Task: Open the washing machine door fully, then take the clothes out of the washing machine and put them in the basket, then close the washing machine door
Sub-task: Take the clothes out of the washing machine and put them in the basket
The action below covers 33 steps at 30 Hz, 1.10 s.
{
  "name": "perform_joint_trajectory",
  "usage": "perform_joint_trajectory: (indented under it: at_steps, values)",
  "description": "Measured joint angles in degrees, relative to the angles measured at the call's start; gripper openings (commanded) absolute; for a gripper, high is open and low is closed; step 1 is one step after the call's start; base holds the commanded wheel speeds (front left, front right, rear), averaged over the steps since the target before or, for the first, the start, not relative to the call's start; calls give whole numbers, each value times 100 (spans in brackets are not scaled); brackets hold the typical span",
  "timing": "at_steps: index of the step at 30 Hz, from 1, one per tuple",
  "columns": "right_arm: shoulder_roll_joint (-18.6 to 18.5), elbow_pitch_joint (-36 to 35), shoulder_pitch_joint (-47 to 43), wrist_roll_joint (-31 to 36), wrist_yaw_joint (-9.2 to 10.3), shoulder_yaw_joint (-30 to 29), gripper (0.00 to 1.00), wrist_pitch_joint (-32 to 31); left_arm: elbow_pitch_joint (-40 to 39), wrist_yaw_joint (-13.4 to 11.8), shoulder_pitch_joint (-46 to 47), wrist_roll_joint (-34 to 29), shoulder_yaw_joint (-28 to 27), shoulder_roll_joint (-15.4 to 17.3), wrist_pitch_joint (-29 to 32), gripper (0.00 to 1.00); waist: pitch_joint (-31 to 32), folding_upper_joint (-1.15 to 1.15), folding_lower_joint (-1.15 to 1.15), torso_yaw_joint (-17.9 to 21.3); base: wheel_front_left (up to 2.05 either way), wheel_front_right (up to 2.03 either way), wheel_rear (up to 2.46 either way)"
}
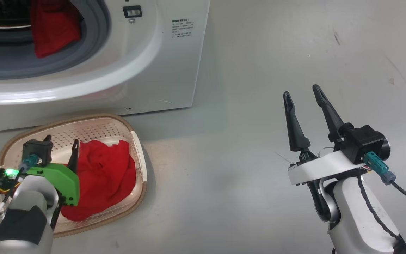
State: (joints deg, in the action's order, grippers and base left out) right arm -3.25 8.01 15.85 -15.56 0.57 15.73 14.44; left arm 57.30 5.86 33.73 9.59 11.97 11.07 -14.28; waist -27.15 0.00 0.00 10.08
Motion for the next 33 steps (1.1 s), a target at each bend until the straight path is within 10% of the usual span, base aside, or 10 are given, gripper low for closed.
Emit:
perform_joint_trajectory:
  at_steps: [33]
  values:
    - [13, 424, -1004, -208, -253, -180, 100, 0, -2580, -64, -1761, 356, -628, -510, -16, 100, 2043, 0, 0, -783, 0, 0, 0]
